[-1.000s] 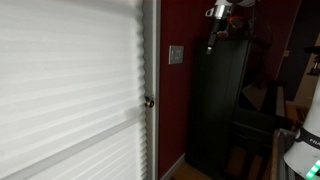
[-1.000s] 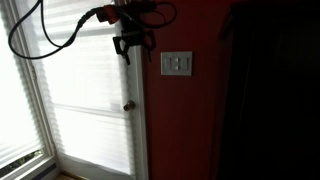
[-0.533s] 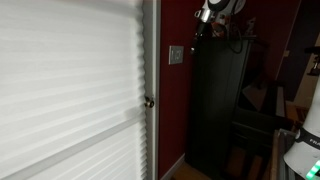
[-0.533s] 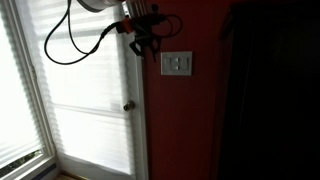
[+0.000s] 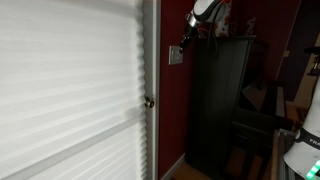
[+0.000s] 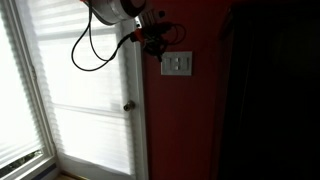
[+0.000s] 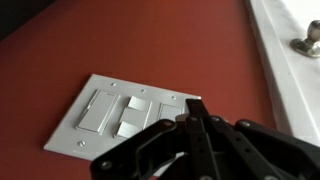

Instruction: Flip the far left light switch upwards, flip the two middle light switches to the right, flip the far right light switch upwards

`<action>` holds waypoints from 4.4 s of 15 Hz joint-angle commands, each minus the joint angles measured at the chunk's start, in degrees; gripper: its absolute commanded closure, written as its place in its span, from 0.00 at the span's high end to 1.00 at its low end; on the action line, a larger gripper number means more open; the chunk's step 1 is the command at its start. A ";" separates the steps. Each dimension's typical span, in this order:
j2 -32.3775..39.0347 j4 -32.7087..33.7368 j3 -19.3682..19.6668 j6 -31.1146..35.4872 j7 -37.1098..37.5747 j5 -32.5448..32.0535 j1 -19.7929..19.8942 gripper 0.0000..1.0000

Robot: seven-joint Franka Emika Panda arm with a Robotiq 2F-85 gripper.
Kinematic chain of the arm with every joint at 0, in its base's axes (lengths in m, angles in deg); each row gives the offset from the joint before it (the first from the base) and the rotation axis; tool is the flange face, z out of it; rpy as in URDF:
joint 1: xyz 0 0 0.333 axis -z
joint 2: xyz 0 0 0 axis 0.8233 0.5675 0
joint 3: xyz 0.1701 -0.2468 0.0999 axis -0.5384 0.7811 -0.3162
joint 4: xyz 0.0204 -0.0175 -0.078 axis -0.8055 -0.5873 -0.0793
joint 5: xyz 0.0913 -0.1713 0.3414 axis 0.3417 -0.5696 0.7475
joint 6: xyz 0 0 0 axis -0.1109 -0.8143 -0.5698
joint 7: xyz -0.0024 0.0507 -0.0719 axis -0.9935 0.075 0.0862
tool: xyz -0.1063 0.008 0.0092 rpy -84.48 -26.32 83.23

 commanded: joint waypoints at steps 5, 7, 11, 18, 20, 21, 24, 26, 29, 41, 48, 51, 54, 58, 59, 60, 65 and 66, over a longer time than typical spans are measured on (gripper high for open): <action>7.81 5.98 -1.49 6.82 7.68 -4.57 2.88 0.00; 8.48 6.27 -1.73 7.64 8.24 -4.16 2.89 0.00; 8.53 6.43 -2.72 8.78 7.71 -2.56 2.81 0.00; 9.14 6.43 -2.43 10.65 8.99 -4.70 2.98 0.00; 9.20 6.08 -2.23 12.43 9.35 -5.66 3.02 0.00; 9.23 6.06 -2.24 12.77 9.34 -5.75 3.07 0.00; 8.35 5.27 -2.75 10.68 8.15 -4.69 3.18 0.00; 7.19 5.45 -2.83 4.38 8.25 -4.44 3.09 0.00; 5.29 6.36 -2.61 -6.99 8.92 -4.92 3.11 0.00; 4.79 8.74 -1.62 -7.09 14.09 -7.87 5.56 0.00; 7.86 9.00 -1.78 1.05 14.97 -7.96 5.39 0.00; 9.14 8.95 -1.74 4.37 15.37 -7.66 5.37 0.00; 10.10 8.90 -1.62 7.09 15.99 -7.91 5.24 0.00; 10.99 8.78 -1.54 9.94 16.74 -7.64 5.14 0.00; 11.08 8.74 -1.49 10.20 17.05 -7.74 5.11 0.00; 11.16 8.82 -1.43 10.23 17.29 -7.93 5.09 0.00; 11.58 9.39 -0.44 10.86 20.10 -11.67 4.85 0.00; 11.72 9.61 -0.17 10.94 20.73 -12.97 4.85 0.00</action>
